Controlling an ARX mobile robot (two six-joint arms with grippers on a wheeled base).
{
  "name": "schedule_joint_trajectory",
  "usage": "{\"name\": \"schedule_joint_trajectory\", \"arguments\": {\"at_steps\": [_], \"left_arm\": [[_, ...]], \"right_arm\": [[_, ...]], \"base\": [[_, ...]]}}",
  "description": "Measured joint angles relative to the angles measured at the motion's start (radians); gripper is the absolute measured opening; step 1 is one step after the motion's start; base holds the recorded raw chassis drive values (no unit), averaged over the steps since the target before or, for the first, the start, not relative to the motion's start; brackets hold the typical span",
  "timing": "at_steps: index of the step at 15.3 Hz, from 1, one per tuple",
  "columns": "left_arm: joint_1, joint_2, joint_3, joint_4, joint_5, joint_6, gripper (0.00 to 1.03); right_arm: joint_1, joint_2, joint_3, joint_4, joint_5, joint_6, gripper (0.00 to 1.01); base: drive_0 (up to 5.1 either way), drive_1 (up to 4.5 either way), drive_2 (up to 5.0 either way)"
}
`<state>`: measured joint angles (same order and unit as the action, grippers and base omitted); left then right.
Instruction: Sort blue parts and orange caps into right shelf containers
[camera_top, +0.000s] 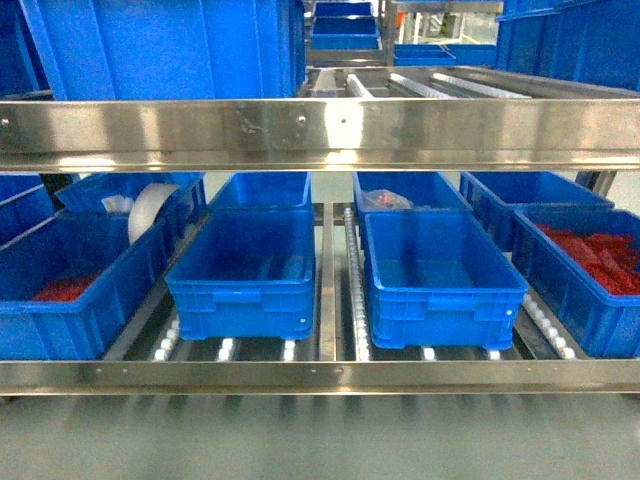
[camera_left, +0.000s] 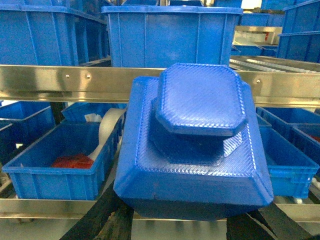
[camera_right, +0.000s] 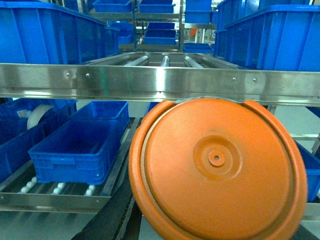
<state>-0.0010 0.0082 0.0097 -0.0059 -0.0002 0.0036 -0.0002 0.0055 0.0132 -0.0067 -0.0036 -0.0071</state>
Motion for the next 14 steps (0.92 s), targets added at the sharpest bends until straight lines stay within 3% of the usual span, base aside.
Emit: {"name": "schedule_joint_trajectory", "arguments": {"at_steps": [14], "left_arm": [[0.0,0.0,0.0,-0.002,0.0,0.0,0.42]], "right_arm": [[0.0,0.0,0.0,0.001,0.003,0.005,0.43]], "base": [[0.0,0.0,0.0]]}}
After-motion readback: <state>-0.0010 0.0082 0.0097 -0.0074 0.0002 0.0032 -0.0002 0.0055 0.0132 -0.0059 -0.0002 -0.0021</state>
